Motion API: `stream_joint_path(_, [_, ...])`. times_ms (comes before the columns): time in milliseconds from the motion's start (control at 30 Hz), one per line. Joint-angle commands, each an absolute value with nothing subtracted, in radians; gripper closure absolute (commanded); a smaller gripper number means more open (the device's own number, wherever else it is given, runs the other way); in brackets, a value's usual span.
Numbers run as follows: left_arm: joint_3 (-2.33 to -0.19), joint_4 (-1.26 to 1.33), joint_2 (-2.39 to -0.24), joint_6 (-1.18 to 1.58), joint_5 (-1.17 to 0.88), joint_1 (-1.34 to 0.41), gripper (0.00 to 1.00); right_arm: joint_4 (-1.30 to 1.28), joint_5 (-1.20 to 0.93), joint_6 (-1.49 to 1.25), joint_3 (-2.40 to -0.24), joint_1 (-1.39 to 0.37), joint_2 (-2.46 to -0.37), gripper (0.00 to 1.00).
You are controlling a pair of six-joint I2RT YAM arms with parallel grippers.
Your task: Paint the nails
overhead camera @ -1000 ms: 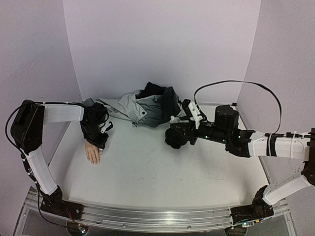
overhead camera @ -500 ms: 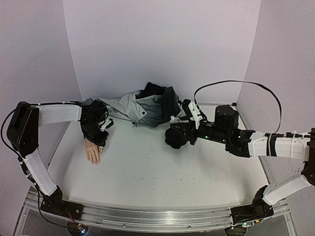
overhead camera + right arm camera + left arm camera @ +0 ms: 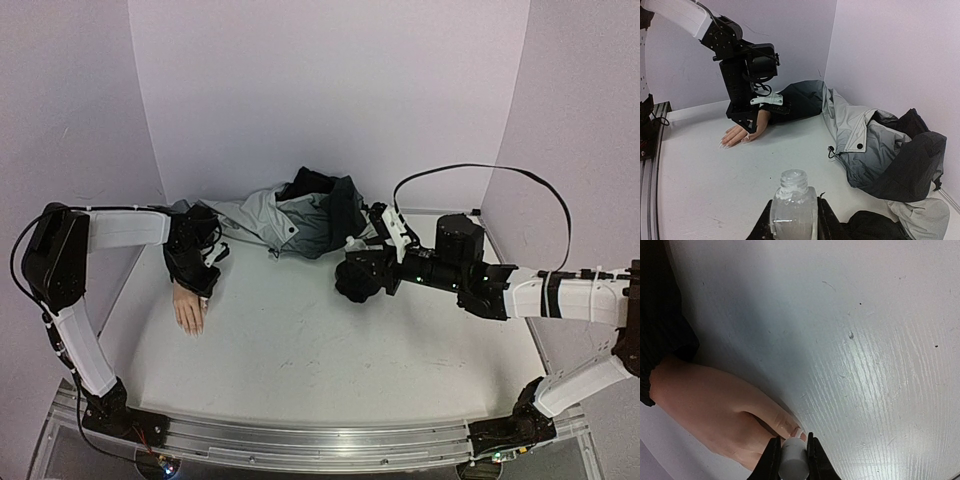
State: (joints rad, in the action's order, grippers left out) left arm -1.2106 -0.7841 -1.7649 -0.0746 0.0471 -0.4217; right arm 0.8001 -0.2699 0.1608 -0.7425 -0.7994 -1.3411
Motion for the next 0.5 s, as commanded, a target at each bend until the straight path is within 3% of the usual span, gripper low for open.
stream_joint_path(0, [-1.245,-0.781,-1.773,-0.08,0.03,-0.416,1.0,0.861,-0.282,0.156,-0.764,-0.805,-1.339,1.0])
stream_joint_path(467, [-1.195,-0.811,-1.743,-0.081,0.048,-0.416,1.0,0.86,-0.287,0.153,-0.763,-0.805,-1.33,1.0])
